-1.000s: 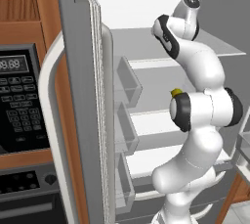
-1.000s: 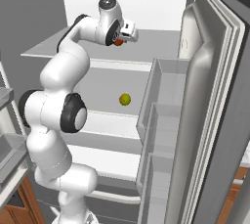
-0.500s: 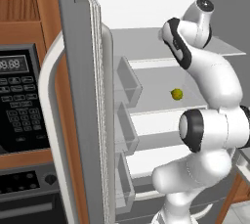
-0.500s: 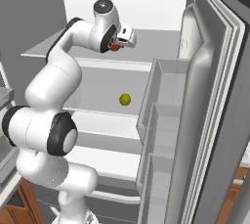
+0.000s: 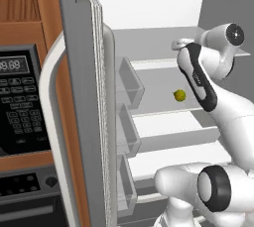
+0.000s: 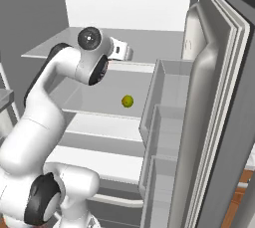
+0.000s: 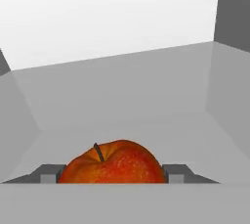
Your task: Retrieve the apple and pear from the fridge and place them into the bowl on the dining table.
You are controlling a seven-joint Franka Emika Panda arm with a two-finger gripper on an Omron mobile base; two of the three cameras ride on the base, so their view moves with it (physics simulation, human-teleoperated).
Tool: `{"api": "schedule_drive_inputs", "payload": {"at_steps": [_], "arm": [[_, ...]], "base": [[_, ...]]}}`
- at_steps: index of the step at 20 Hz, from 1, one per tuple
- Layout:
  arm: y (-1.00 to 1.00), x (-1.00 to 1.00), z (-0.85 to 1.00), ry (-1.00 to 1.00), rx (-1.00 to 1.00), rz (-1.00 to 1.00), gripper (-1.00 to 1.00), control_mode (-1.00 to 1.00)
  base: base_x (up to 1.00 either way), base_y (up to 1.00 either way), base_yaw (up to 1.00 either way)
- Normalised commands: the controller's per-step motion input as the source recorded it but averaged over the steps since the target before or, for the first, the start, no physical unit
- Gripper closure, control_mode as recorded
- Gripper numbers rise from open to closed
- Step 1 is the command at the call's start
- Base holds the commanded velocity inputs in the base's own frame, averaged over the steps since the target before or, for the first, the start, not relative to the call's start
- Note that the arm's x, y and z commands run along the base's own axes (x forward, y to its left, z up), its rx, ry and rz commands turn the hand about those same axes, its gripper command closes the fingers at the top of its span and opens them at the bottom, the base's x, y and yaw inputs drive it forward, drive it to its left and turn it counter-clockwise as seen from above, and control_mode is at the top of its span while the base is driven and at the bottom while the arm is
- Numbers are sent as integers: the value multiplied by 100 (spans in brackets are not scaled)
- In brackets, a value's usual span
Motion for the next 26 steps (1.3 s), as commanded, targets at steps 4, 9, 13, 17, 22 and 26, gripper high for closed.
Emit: {"api": "schedule_drive_inputs", "payload": {"at_steps": [4,9,13,17,22,26], "arm": [[0,-86,0,-3,0,0,100,-100],[0,-20,0,0,0,0,100,-100],[0,0,0,0,0,0,100,100],[0,0,0,0,0,0,100,100],[0,0,0,0,0,0,100,100],[0,0,0,0,0,0,100,100]], "base": [[0,0,0],[0,0,0],[-39,0,0],[-100,-1,0],[-100,-3,0],[-100,0,0]]}}
